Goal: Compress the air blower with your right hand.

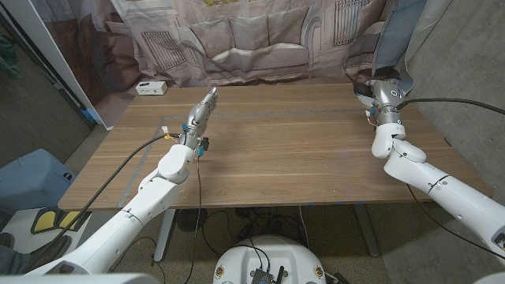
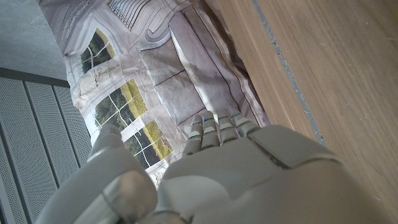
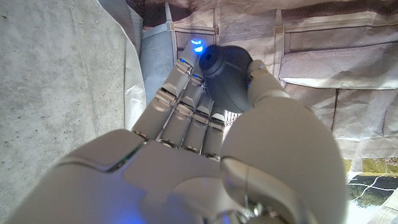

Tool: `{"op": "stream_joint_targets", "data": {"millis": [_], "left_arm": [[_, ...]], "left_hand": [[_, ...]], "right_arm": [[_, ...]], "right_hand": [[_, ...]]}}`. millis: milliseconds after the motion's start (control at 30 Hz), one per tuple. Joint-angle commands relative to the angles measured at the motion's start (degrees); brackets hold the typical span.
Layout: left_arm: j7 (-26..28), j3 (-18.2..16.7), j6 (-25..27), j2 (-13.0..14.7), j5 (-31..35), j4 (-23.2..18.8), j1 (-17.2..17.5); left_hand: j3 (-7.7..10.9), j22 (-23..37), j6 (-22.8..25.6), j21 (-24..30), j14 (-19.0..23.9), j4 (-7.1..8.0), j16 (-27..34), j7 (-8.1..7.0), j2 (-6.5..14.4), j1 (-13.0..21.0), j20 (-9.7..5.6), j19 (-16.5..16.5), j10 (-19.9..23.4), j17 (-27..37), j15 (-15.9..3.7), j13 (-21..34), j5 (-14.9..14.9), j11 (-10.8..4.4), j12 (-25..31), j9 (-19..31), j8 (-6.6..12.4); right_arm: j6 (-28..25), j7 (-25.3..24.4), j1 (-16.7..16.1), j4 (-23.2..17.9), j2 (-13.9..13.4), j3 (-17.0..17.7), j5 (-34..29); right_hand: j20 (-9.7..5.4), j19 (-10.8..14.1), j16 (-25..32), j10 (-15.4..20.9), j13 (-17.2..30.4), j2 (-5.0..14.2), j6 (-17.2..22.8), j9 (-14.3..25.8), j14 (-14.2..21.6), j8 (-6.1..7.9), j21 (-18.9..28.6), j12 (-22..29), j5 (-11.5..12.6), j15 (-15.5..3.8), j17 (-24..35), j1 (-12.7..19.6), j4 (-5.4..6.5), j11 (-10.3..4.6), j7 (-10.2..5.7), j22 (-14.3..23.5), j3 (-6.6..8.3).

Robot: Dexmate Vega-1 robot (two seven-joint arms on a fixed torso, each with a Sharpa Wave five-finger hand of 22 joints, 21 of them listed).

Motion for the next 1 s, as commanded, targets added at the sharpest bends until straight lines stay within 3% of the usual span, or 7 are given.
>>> {"op": "stream_joint_targets", "data": {"millis": [33, 1000], "left_arm": [[0.39, -0.3, -0.08, 0.07, -0.07, -0.51, 0.64], [0.56, -0.78, 0.41, 0.61, -0.24, -1.45, 1.32]], "left_hand": [[0.3, 0.29, 0.48, 0.14, 0.52, -0.23, -0.03, -0.02, 0.57, 0.07, 0.16, 0.12, 0.4, 0.32, 0.07, 0.25, -0.11, 0.04, -0.11, 0.17, -0.1], [0.46, 0.3, 0.61, 0.14, 0.55, -0.33, -0.04, 0.07, 0.73, 0.11, 0.13, 0.12, 0.53, 0.31, 0.08, 0.25, -0.12, -0.02, -0.09, 0.17, -0.08]], "right_arm": [[-0.57, 0.07, -0.35, -0.77, -0.35, 0.14, -0.42], [-0.04, -0.34, -0.57, -0.58, -0.25, 0.26, -0.8]], "right_hand": [[0.23, -0.59, -0.57, -0.57, 0.21, -0.7, -1.01, 0.29, -0.72, -0.49, -0.33, -0.46, -0.07, -1.44, 0.2, -0.99, 0.13, 0.18, 0.07, 0.12, -0.65], [0.58, -1.55, -1.66, -1.75, 0.39, -1.79, -2.15, 0.42, -1.47, -1.2, -0.97, -1.27, 0.3, -1.15, 0.38, -3.0, 0.44, 0.3, 0.28, 0.07, -1.31]]}}
